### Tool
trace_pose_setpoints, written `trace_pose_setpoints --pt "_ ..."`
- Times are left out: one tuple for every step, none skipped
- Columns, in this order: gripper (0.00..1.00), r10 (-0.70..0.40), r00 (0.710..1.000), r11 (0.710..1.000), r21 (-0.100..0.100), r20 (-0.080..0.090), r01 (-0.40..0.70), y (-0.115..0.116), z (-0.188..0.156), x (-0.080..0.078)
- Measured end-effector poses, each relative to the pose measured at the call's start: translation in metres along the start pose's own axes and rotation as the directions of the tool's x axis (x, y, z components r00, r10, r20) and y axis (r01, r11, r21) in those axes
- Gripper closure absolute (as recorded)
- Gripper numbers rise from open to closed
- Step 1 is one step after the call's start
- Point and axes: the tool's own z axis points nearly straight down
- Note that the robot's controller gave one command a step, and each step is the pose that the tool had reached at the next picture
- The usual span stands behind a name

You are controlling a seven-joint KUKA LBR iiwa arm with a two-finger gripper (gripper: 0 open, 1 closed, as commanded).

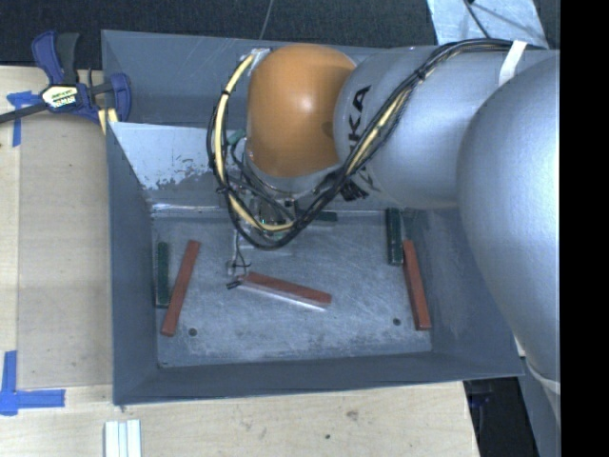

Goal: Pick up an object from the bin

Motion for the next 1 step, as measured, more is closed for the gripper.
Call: trace_pose_setpoints --pt "0.0 0.003 1.0 1.0 -0.001 0.008 -0.003 -0.0006 -0.0046 -0.0021"
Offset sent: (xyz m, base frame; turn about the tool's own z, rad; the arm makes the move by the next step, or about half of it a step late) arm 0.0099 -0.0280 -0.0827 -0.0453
